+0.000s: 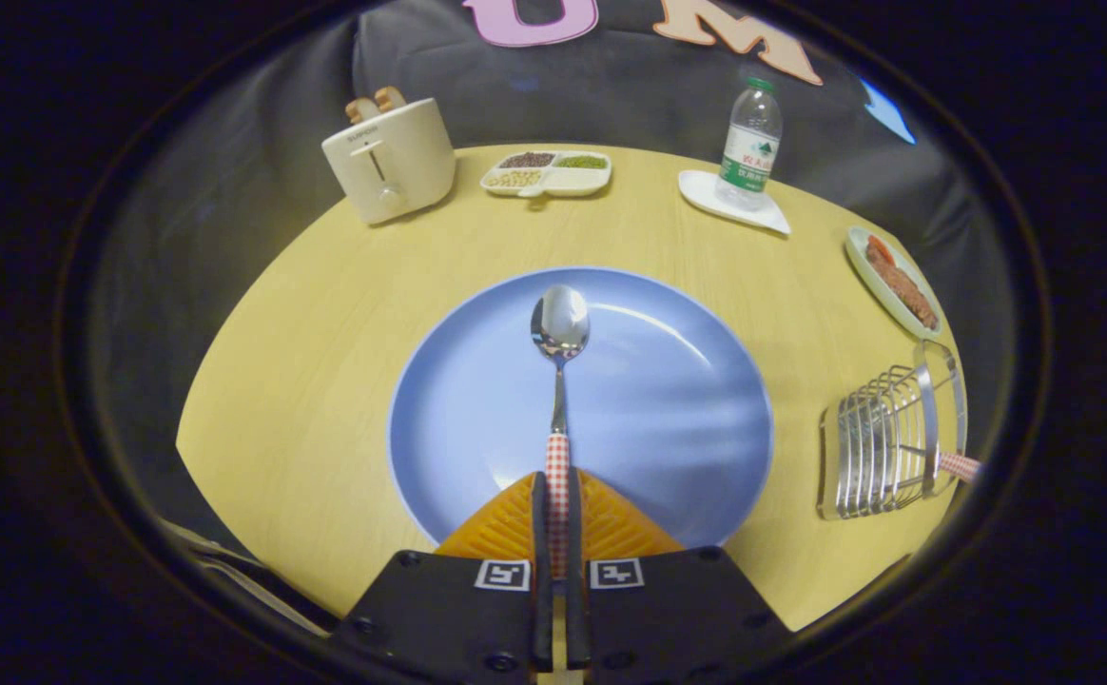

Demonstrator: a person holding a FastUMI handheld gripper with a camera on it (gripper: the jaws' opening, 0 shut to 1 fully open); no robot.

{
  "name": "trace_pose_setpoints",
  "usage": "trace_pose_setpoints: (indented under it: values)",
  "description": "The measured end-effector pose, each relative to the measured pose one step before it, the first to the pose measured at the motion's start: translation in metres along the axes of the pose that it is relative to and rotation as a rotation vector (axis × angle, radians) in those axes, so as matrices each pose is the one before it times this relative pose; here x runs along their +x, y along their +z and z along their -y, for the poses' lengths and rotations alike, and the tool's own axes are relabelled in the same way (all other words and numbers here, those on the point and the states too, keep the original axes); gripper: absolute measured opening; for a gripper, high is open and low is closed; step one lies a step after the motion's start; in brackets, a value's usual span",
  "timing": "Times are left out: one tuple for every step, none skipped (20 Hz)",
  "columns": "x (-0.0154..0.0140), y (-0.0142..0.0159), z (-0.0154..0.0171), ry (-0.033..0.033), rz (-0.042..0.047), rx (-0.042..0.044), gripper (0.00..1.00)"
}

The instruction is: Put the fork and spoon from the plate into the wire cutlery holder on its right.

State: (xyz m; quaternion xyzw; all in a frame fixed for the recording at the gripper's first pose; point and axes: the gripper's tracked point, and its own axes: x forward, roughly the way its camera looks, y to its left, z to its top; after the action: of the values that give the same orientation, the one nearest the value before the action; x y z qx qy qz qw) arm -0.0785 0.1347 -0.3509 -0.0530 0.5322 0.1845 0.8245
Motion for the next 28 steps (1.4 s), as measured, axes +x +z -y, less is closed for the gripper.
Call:
trace_pose_setpoints:
  values:
    - [-0.00091,0.00022,-0.00009,0.00471,-0.01469,-0.01560,0.09]
    - [-0.00336,0.00222,0.00132,0.00210,-0.00196,-0.00748,0.09]
    - [-0.00224,0.00173,0.00117,0.00912,-0.00894,-0.00301,0.09]
    - [-0.00456,0.00296,0.00156,0.00328,0.00350,-0.00007,0.09]
    - [-0.00472,0.00120,0.00338,0.00453,-0.00869,-0.00834,0.09]
    - [-0.00534,0.00171,0.00411,-0.00096,-0.00424,-0.01116,0.09]
    - [-0.00518,-0.00179,0.00173,-0.00208,-0.00440,-0.01430,0.09]
    - [-0.00495,-0.00101,0.00399,0.00217,-0.01231,-0.01655,0.09]
    - [-0.00382,0.00015,0.00361,0.00099,-0.00520,-0.01418,0.09]
    - [-0.00619,0.00044,0.00436,-0.00008,-0.00279,-0.01450,0.09]
    - [-0.00625,-0.00012,0.00437,-0.00032,-0.00439,-0.01316,0.09]
    - [-0.00725,0.00071,0.00423,0.00424,-0.00232,-0.01313,0.09]
    - [-0.00749,0.00022,0.00397,0.00232,-0.00272,-0.01609,0.09]
    - [-0.00850,0.00086,0.00648,-0.00054,-0.00419,-0.02163,0.09]
    - [-0.00907,0.00246,0.00671,-0.00184,0.00008,-0.02318,0.09]
    - [-0.00942,0.00189,0.00659,0.00096,-0.00211,-0.01845,0.09]
    - [-0.00840,0.00046,0.00634,0.00351,-0.00425,-0.01209,0.09]
    - [-0.00880,0.00179,0.00655,0.00386,0.00033,-0.00308,0.09]
    - [-0.00807,0.00013,0.00672,0.00716,-0.00879,-0.00031,0.09]
    - [-0.00811,-0.00012,0.00713,0.00499,-0.00773,-0.00147,0.08]
    - [-0.00708,-0.00198,0.00876,-0.00295,-0.01160,-0.01015,0.09]
    - [-0.00686,-0.00327,0.01109,-0.01069,-0.01660,-0.01946,0.09]
    - [-0.00625,-0.00258,0.01058,-0.01076,-0.00942,-0.01543,0.09]
    - [-0.00712,-0.00224,0.00979,-0.00625,-0.01086,-0.01276,0.09]
    - [-0.00540,-0.00311,0.00667,-0.00133,-0.01564,-0.00624,0.09]
    - [-0.00617,-0.00402,0.00781,-0.00045,-0.01379,-0.00184,0.09]
    - [-0.00478,-0.00478,0.00768,-0.00077,-0.02111,-0.00749,0.09]
    - [-0.00544,-0.00560,0.00768,0.00053,-0.02572,-0.01601,0.09]
